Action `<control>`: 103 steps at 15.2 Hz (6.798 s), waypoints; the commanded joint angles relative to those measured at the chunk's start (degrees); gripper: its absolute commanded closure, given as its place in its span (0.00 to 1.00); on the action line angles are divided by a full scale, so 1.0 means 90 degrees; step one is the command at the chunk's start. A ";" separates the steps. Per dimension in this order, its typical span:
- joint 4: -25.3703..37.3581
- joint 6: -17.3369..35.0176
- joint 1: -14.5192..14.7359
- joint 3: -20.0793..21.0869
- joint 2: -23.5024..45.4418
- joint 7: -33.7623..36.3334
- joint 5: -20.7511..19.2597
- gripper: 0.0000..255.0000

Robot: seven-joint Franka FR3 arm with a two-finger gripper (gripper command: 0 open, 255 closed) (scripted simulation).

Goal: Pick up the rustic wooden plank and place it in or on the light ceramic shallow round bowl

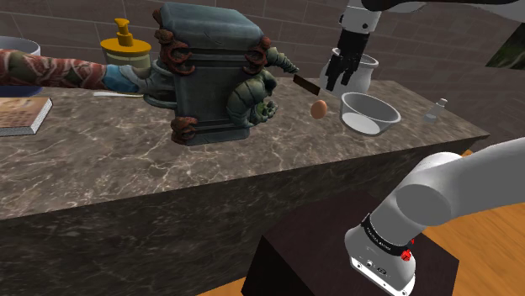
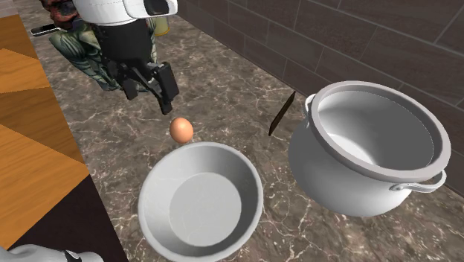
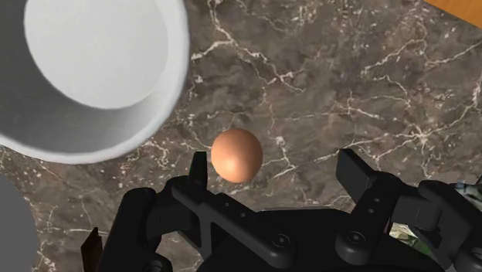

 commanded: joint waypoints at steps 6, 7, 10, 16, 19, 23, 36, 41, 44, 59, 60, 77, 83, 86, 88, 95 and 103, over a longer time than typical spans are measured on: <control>0.0644 0.0850 -0.0192 -0.0694 0.1316 -0.0746 -0.0009 0.00; 0.0762 0.0953 -0.0216 -0.0784 0.1518 -0.0857 0.0023 0.00; 0.1165 0.1225 -0.0286 -0.1044 0.2145 -0.1204 0.0169 0.00; 0.2199 0.1579 -0.0496 -0.1458 0.3506 -0.1949 0.0689 0.00; 0.2842 0.1641 -0.0668 -0.1589 0.4234 -0.2321 0.1037 0.00; 0.3121 0.1798 -0.0804 -0.1616 0.4694 -0.2532 0.1261 0.00; 0.2793 0.2240 -0.0830 -0.1570 0.4814 -0.2569 0.1317 0.00; 0.2806 0.2236 -0.0844 -0.1576 0.4825 -0.2591 0.1323 1.00; 0.2810 0.2236 -0.0845 -0.1576 0.4829 -0.2593 0.1325 1.00; 0.3618 0.1199 -0.0824 -0.1601 0.4580 -0.2470 0.1198 1.00; 0.3693 0.1116 -0.0826 -0.1602 0.4572 -0.2465 0.1193 1.00; 0.4708 -0.0103 -0.0854 -0.1645 0.4354 -0.2435 0.1104 1.00; 0.2841 0.0259 -0.0832 -0.1678 0.2742 -0.2398 0.0524 1.00; 0.2081 0.0311 -0.0913 -0.1670 0.1987 -0.2386 0.0253 1.00; 0.1622 0.0303 -0.0994 -0.1662 0.1495 -0.2390 0.0081 1.00; 0.0282 0.0037 -0.1399 -0.1655 -0.0173 -0.2509 -0.0464 1.00; -0.0743 -0.0293 -0.1870 -0.1741 -0.1561 -0.2767 -0.0919 1.00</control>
